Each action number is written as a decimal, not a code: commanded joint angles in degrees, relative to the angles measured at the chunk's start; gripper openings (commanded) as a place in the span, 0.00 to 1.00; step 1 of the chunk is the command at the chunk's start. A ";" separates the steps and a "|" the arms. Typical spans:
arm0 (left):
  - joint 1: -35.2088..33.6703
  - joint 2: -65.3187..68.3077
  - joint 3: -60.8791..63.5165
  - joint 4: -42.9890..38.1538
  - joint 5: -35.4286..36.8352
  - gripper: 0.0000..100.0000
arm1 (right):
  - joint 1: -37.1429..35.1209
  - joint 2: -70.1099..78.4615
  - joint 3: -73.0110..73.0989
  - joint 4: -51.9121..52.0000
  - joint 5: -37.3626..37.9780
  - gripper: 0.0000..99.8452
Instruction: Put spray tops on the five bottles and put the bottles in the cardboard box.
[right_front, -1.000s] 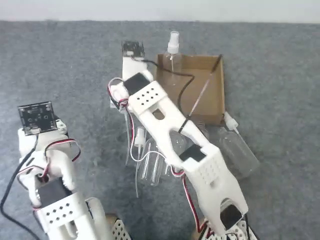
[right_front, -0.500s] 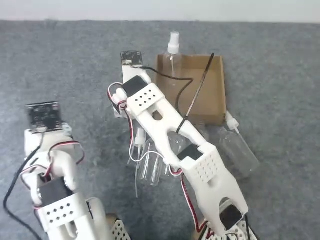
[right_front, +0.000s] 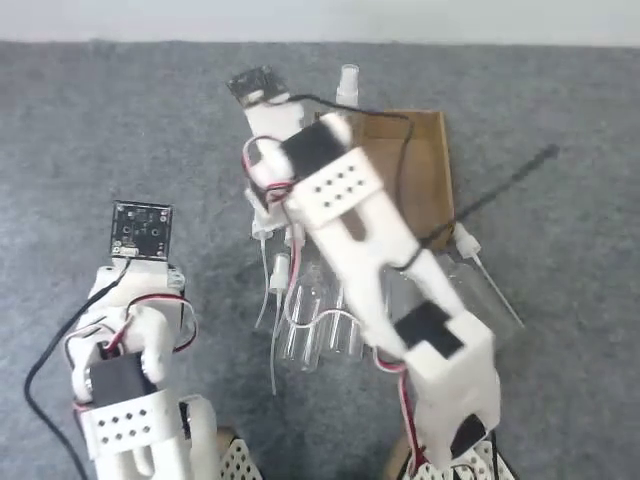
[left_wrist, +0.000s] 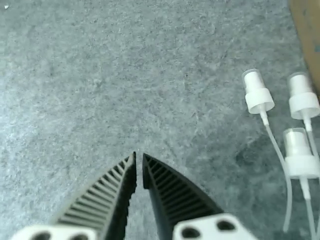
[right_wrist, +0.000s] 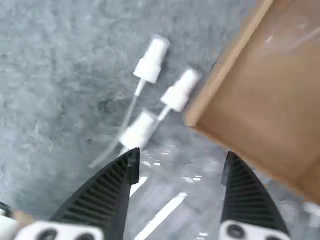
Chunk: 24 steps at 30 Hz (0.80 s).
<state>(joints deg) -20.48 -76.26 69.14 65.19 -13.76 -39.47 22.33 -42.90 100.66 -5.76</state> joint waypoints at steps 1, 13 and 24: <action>0.26 -0.97 -3.12 0.97 -0.44 0.02 | 8.57 -13.32 5.45 2.51 10.64 0.23; 8.70 -0.70 -0.31 -0.09 -0.26 0.02 | 45.58 -25.54 25.67 1.63 44.40 0.23; 8.62 -0.79 2.68 -2.73 -0.09 0.02 | 48.92 -9.45 25.58 -4.09 45.98 0.23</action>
<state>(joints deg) -12.04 -76.26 71.78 64.48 -13.76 11.43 10.46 -16.97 97.58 39.43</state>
